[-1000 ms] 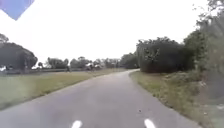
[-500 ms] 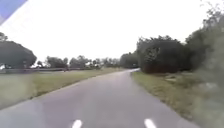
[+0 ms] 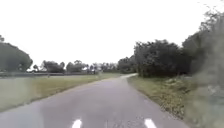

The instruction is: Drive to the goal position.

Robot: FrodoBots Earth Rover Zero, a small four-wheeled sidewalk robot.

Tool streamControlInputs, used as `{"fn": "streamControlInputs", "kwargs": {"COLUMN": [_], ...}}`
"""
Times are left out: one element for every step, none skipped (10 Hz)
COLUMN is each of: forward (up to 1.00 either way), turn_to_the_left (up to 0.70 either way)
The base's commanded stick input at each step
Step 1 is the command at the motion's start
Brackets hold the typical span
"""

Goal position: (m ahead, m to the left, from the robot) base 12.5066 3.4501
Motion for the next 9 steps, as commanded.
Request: {"fn": "streamControlInputs", "kwargs": {"forward": [0.85, 0.85, 0.85, 0.85, 0.85, 0.85, 0.85, 0.85, 0.85], "turn_to_the_left": [0.0, 0.0, 0.0, 0.0, 0.0, 0.0, 0.0, 0.0, 0.0]}}
